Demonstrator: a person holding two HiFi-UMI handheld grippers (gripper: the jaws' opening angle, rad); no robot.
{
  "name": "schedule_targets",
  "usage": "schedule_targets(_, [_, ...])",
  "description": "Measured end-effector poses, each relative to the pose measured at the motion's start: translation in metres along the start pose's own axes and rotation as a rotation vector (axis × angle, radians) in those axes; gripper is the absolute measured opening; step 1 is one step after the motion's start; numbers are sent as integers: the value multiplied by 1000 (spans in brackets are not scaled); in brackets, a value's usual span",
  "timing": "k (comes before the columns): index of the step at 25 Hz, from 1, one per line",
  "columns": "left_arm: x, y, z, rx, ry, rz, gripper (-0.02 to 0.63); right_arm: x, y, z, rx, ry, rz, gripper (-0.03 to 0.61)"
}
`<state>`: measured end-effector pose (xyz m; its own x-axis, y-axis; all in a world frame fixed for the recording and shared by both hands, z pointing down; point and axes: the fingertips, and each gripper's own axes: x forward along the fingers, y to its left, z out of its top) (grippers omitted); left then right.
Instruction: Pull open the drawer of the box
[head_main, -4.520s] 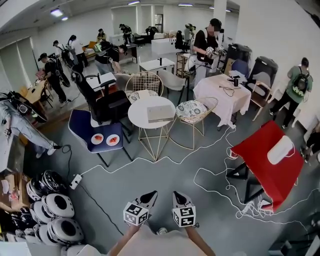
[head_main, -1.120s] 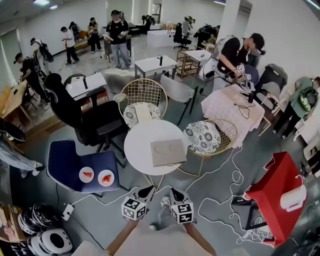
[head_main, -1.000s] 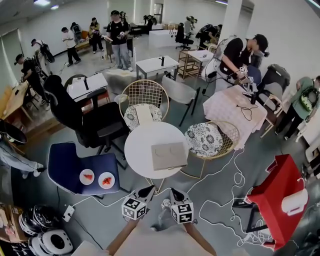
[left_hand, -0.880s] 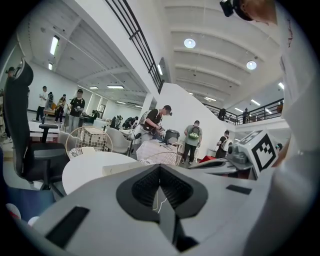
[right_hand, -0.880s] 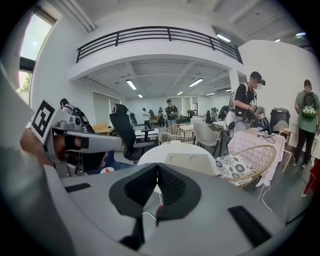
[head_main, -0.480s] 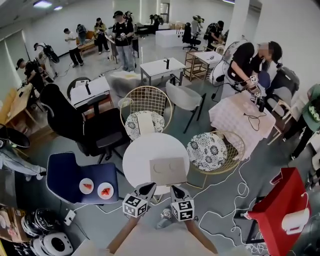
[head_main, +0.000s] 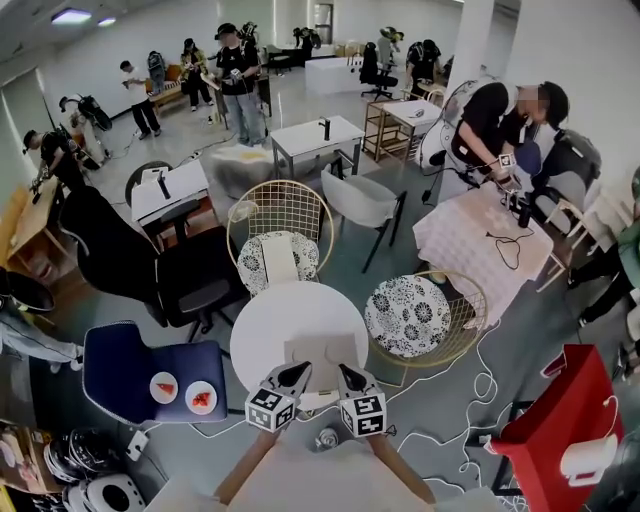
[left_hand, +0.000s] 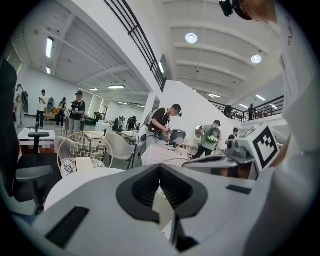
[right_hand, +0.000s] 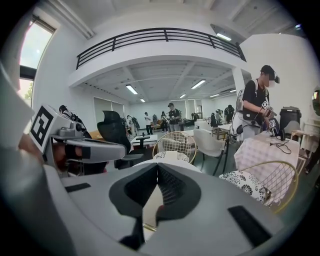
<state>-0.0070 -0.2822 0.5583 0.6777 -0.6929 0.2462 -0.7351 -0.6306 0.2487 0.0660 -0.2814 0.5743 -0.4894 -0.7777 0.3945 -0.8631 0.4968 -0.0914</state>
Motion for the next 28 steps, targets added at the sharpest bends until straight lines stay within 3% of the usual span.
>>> schedule_targets(8, [4,27,-7,-19,28,24,11,25,-13,-3,16,34,-7,17])
schedule_targets(16, [-4,41,-18,-22,66,-16,11,31,2,-10,32,67,-41,16])
schedule_targets(28, [-44,38,-113,-118,248,-47,11,17,39,-97,153,237,-59,17])
